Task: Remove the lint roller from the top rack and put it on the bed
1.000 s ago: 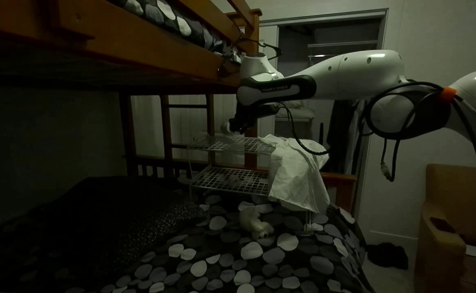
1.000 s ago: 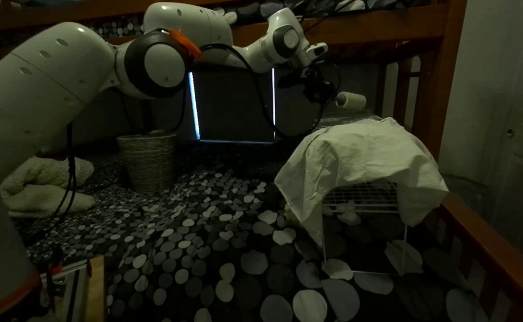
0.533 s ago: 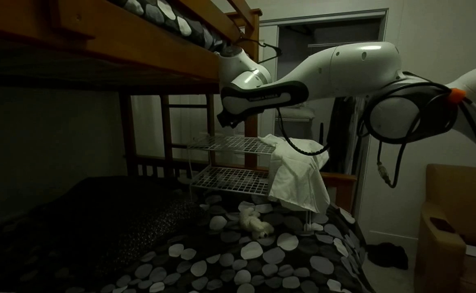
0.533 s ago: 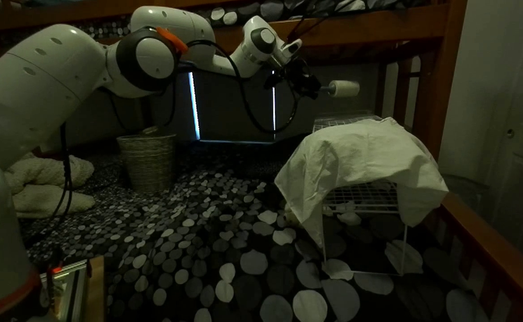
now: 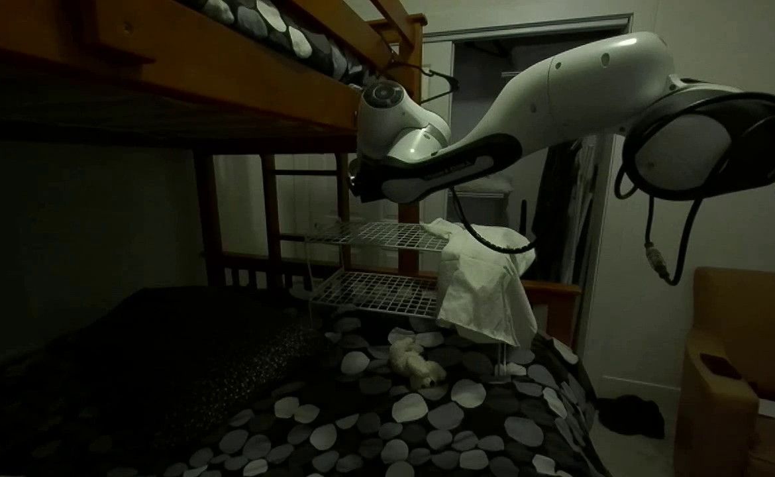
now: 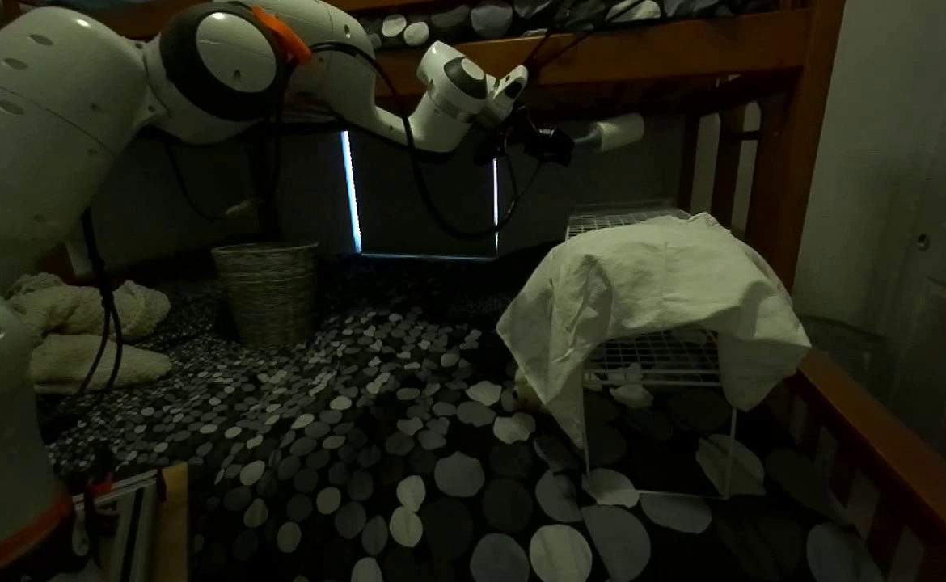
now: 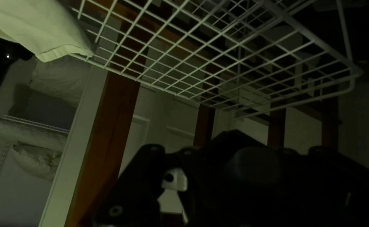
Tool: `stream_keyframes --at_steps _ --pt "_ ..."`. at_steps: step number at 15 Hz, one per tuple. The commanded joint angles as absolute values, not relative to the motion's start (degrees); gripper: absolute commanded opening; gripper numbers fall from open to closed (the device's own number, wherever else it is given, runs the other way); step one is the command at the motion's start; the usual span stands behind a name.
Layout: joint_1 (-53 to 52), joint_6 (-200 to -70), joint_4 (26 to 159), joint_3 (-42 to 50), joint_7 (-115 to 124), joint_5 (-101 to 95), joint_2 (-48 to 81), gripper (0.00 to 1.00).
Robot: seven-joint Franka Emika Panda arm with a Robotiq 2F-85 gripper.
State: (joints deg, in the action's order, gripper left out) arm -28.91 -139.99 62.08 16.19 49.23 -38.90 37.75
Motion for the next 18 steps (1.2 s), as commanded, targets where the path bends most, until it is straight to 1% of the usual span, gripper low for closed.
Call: stream_keyframes --at_steps 1,2,9,12,16,17,18 --pt "-28.91 -140.33 62.92 16.29 49.38 -38.97 37.33 0.07" --pt "-29.07 -141.18 60.97 16.19 47.79 -39.72 38.41 0.02" --pt "-33.28 -142.72 49.67 16.90 41.86 -44.94 46.54 0.02" --pt "-33.81 -143.49 49.31 16.67 43.06 -45.19 48.36 0.02" --pt "-31.92 -149.81 48.33 14.27 45.01 -42.67 51.37 0.02" --pt "-32.66 -147.09 53.19 15.85 46.62 -43.62 46.60 0.07" --pt "-32.56 -148.50 52.56 15.25 46.35 -43.57 48.02 0.07"
